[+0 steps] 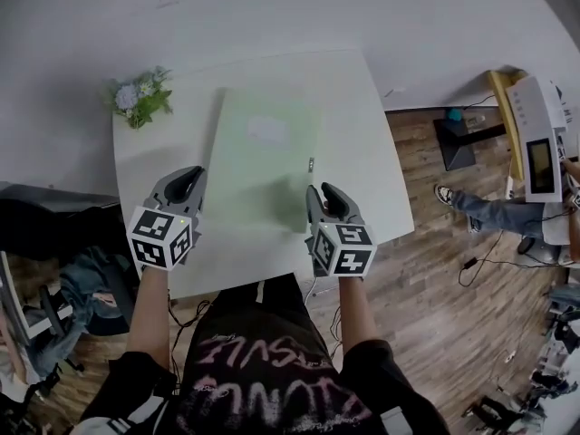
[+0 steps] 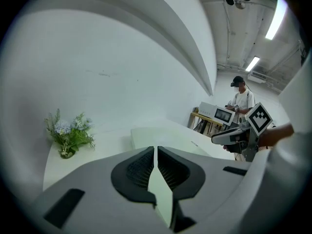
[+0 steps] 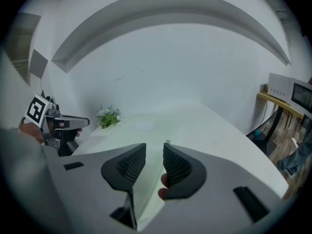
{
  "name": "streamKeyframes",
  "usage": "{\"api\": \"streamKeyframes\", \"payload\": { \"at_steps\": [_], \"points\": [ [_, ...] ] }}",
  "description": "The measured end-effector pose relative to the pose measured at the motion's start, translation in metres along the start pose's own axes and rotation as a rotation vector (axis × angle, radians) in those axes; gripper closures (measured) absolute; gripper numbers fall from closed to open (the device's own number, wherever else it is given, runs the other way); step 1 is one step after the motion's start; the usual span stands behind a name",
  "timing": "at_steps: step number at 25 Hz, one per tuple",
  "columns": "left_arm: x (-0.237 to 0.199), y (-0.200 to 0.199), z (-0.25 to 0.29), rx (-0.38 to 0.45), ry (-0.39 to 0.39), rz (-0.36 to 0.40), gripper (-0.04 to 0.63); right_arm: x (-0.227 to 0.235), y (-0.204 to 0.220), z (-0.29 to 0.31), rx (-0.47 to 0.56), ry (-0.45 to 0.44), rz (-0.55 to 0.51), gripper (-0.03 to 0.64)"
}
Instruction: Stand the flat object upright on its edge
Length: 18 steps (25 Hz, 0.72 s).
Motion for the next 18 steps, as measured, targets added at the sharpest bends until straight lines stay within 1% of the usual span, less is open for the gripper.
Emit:
{"api": "streamKeyframes", "payload": {
  "at_steps": [1,2,4,8,12,16,18],
  "points": [
    [0.000,0.003,0.004,-0.012,0.005,-0.006,0.575,0.001,0.003,0.003,-0.013,-0.006,0.012,0.501],
    [-0.001,0.005,0.007,-0.024,0.011,-0.013,0.559,0.001,0.006,0.006,-0.028,-0.015,0.022,0.492],
    [-0.003,0.011,0.014,-0.047,0.018,-0.027,0.503,0.001,0.012,0.011,-0.055,-0.028,0.034,0.477],
    [-0.008,0.021,0.023,-0.080,0.011,-0.068,0.481,0.004,0.021,0.018,-0.094,-0.041,0.056,0.458],
    [-0.011,0.032,0.029,-0.125,0.017,-0.118,0.428,0.005,0.030,0.022,-0.141,-0.078,0.070,0.406],
    [-0.014,0.041,0.036,-0.163,0.013,-0.149,0.397,0.004,0.033,0.028,-0.173,-0.107,0.101,0.387],
    [-0.015,0.045,0.040,-0.184,0.024,-0.163,0.383,0.003,0.035,0.031,-0.187,-0.118,0.105,0.379]
  ]
}}
Point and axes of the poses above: the fingertips, and each gripper's own axes: z forward along the fingers, x to its right, y out of its underside, the point moved 2 cm from there along -z, backward along the fingers, and after that the axes turned 9 degrees about y, right-handed, at the moved point
